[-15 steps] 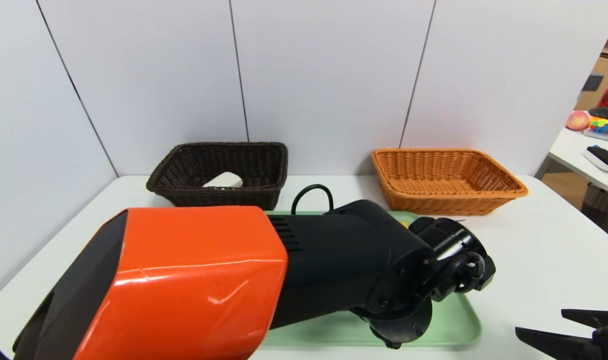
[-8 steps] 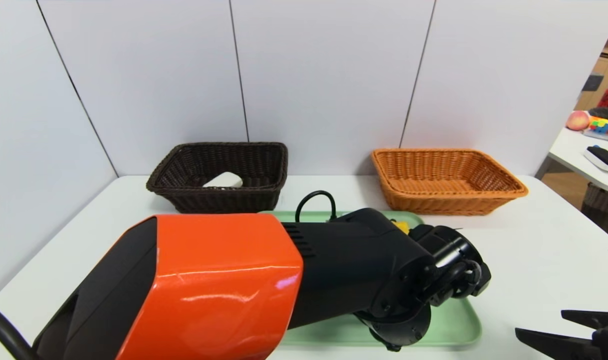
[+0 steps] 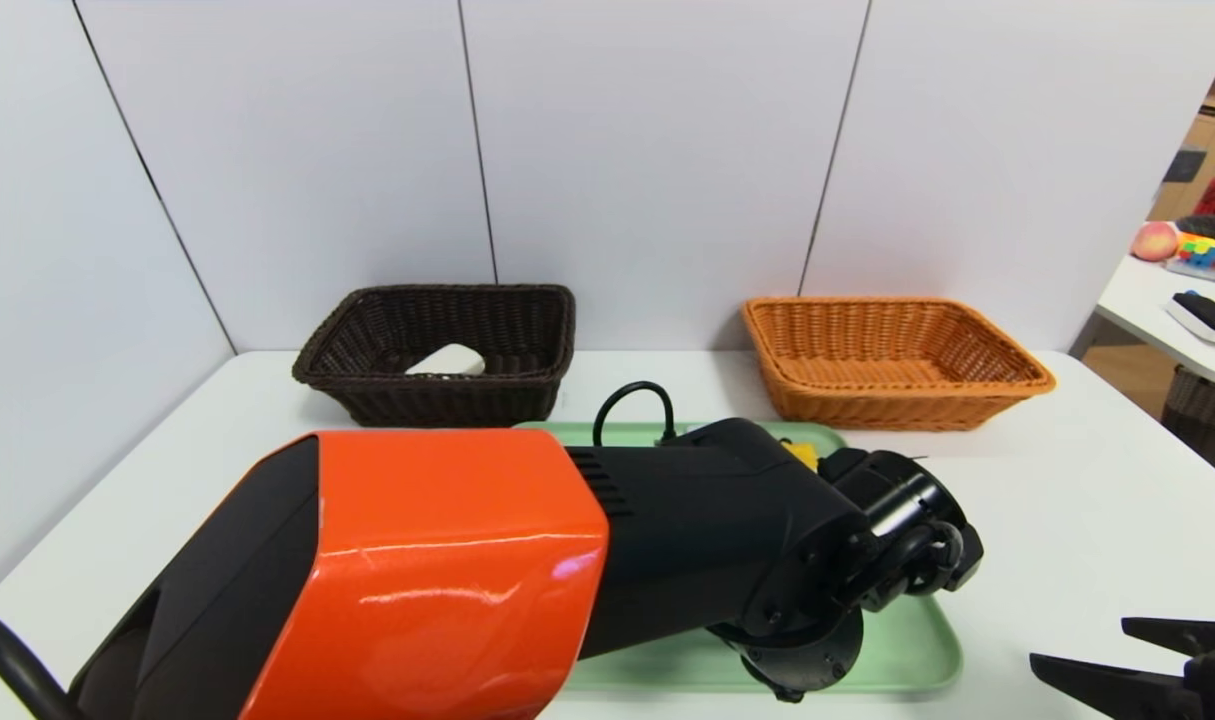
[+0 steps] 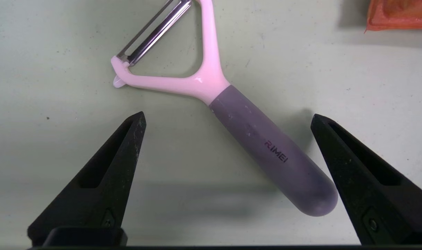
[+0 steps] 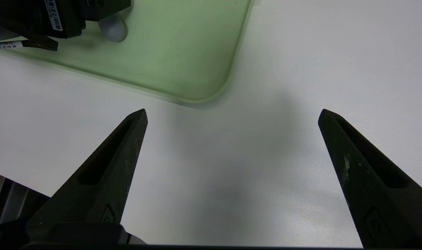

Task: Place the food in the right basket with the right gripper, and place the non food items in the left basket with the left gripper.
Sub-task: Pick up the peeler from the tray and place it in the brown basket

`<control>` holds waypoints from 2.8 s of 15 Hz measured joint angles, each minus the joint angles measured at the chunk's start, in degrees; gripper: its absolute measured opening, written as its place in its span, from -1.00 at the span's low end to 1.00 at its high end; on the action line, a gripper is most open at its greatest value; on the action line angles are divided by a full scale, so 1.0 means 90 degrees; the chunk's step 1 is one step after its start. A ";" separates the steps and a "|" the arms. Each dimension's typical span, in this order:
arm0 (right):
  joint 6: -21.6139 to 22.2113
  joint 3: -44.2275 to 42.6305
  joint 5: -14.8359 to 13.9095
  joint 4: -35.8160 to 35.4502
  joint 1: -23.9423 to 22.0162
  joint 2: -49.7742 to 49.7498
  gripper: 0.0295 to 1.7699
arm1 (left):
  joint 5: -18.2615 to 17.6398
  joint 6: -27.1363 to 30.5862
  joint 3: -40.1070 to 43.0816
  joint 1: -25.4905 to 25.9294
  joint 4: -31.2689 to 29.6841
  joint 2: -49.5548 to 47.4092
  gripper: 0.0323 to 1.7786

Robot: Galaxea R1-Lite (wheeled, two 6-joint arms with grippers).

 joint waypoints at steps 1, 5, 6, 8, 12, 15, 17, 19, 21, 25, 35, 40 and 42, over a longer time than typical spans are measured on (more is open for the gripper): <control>-0.0004 0.0000 0.0003 0.0000 0.0000 0.0000 0.92 | 0.0000 0.0003 0.0000 0.0000 0.0003 0.0000 0.90; -0.0007 0.0000 0.0000 0.0000 0.0000 0.0000 0.92 | -0.0003 0.0004 0.0000 0.0000 0.0005 0.0003 0.90; -0.0004 0.0000 0.0000 0.0000 0.0000 0.0000 0.92 | -0.0003 0.0007 0.0000 0.0000 0.0003 0.0003 0.90; -0.0004 0.0000 0.0000 0.0000 0.0000 0.0000 0.92 | -0.0003 0.0007 0.0000 0.0000 0.0003 0.0005 0.90; -0.0007 -0.0007 0.0000 0.0000 0.0000 0.0000 0.92 | -0.0037 -0.0030 0.0000 0.0000 -0.0050 0.0000 0.90; -0.0007 -0.0007 0.0000 0.0000 0.0000 0.0000 0.92 | -0.0085 -0.0031 0.0000 0.0000 -0.0196 -0.0056 0.90; -0.0007 -0.0001 0.0003 0.0000 0.0000 0.0000 0.92 | -0.0088 -0.0043 0.0000 0.0000 -0.0215 -0.0073 0.90; -0.0007 -0.0001 -0.0007 0.0003 0.0000 0.0000 0.92 | -0.0092 -0.0058 0.0000 0.0000 -0.0221 -0.0058 0.90; -0.0003 0.0008 -0.0003 0.0003 -0.0003 0.0000 0.92 | -0.0098 -0.0061 0.0000 0.0000 -0.0215 -0.0046 0.90; -0.0007 0.0008 -0.0005 0.0000 -0.0007 0.0003 0.92 | -0.0091 -0.0070 0.0000 0.0000 -0.0203 0.0000 0.90; -0.0007 0.0000 0.0000 0.0003 -0.0007 0.0007 0.92 | -0.0068 -0.0030 0.0008 0.0000 -0.0165 0.0046 0.90; -0.0004 -0.0012 -0.0007 0.0003 -0.0012 0.0007 0.92 | -0.0068 -0.0022 0.0011 0.0000 -0.0154 0.0080 0.90; -0.0007 -0.0024 -0.0005 -0.0003 -0.0009 0.0007 0.92 | -0.0066 -0.0024 0.0011 0.0000 -0.0145 0.0085 0.58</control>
